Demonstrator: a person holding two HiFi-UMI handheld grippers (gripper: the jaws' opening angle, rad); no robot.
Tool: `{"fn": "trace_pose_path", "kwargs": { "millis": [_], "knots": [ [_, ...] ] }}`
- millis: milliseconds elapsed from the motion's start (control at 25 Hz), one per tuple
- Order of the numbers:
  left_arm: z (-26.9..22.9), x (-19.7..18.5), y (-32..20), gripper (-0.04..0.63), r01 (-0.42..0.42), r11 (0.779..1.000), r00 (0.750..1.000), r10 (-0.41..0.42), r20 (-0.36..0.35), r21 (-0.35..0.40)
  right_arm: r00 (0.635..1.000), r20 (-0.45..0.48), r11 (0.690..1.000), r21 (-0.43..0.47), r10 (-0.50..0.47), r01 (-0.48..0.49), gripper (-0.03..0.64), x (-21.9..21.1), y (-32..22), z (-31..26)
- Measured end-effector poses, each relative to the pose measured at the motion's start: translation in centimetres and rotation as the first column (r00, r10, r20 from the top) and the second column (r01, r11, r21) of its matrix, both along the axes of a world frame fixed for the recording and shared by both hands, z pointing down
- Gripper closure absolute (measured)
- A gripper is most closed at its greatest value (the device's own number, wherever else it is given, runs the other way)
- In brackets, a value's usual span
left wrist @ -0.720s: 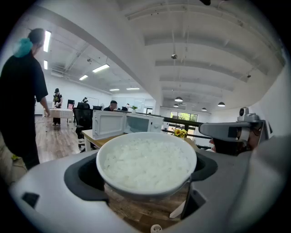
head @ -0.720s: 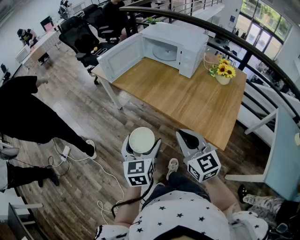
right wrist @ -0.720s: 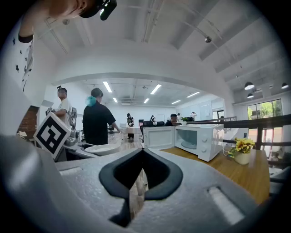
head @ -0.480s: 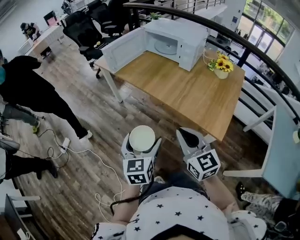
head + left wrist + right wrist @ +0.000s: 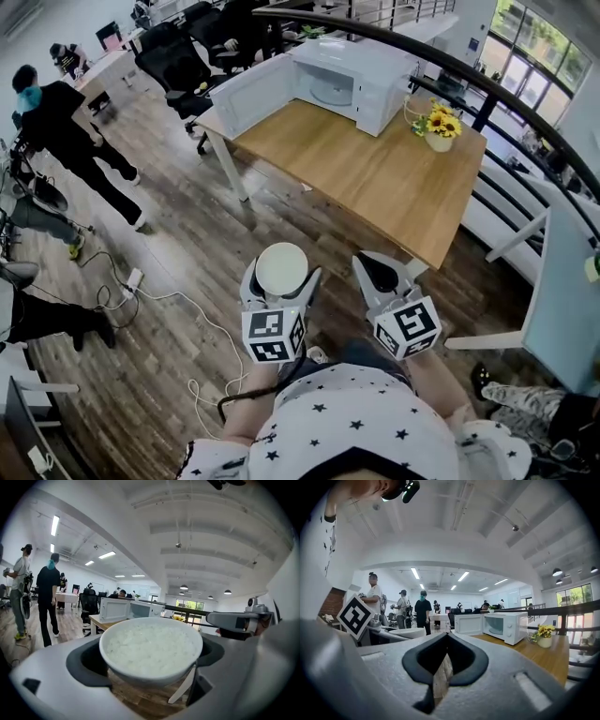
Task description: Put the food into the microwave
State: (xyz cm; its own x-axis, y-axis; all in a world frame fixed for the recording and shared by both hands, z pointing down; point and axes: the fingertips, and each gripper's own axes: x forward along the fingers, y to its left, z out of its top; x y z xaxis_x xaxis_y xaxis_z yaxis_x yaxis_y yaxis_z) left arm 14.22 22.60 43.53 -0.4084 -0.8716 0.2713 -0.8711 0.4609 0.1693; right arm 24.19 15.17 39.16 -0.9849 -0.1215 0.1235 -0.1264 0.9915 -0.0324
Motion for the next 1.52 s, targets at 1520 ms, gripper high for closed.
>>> {"fn": "trace_pose_path", "kwargs": {
  "millis": [1520],
  "knots": [
    [0.4, -12.5, -5.3, 0.086, 0.015, 1.0, 1.0, -0.015, 0.016, -0.005, 0.999, -0.025, 1.0, -0.007, -0.025, 0.025, 0.611, -13.0, -5.8, 1.4]
  ]
}}
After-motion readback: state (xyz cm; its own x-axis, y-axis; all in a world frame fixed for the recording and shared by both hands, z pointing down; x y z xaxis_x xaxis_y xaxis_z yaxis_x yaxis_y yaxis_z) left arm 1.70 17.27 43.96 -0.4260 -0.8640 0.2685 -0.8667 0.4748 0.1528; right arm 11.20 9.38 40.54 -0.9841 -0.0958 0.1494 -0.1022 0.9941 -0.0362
